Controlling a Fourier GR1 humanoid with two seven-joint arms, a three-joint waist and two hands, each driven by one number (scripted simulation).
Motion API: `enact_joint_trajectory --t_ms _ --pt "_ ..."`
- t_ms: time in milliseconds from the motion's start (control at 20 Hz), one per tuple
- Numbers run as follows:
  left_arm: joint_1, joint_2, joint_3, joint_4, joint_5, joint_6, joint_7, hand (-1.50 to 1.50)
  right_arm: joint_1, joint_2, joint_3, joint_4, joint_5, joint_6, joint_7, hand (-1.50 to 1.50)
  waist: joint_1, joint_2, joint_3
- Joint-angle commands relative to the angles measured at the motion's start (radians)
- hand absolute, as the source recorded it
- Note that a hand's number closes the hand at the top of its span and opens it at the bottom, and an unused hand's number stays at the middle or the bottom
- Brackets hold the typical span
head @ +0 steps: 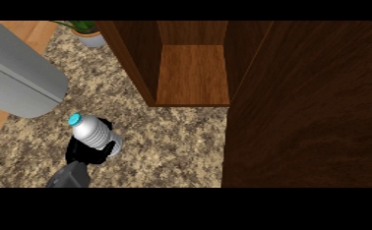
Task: Pick up the bottled water, place it into the cabinet and close the cabinet
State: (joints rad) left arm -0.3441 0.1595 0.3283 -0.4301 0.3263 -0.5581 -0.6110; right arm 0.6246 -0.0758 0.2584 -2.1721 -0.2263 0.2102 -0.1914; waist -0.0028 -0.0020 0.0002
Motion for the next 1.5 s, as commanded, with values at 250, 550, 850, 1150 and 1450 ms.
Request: enact_joint_trajectory --t_ms 250,550,850,1150,1450 --pt "0.116 -0.047 -0.046 -0.341 0.11 0.003 0.214 1.5 -0.038 -0.023 -0.042 0.061 -0.033 0.024 -0.032 -1.5 0.005 -0.002 0.001" --pt "0.23 -0.156 -0.154 -0.705 0.101 0.166 0.362 1.5 -0.071 -0.026 -0.055 0.034 -0.063 -0.001 0.041 -1.5 0.012 -0.002 0.001" --pt "0.191 -0.159 -0.292 -0.875 0.133 0.346 0.434 1.5 -0.009 0.038 0.115 -0.007 0.07 -0.062 0.016 -1.5 0.001 -0.002 0.0" --pt "0.067 -0.159 -0.494 -0.855 0.141 0.606 0.39 1.5 -0.054 0.01 0.059 0.061 0.012 -0.032 0.0 -1.5 -0.007 0.001 0.0" --pt "-0.062 -0.159 -0.522 -0.845 0.115 0.715 0.452 1.5 -0.1 0.056 0.135 0.087 0.076 -0.084 0.005 -1.5 -0.005 0.002 0.0"
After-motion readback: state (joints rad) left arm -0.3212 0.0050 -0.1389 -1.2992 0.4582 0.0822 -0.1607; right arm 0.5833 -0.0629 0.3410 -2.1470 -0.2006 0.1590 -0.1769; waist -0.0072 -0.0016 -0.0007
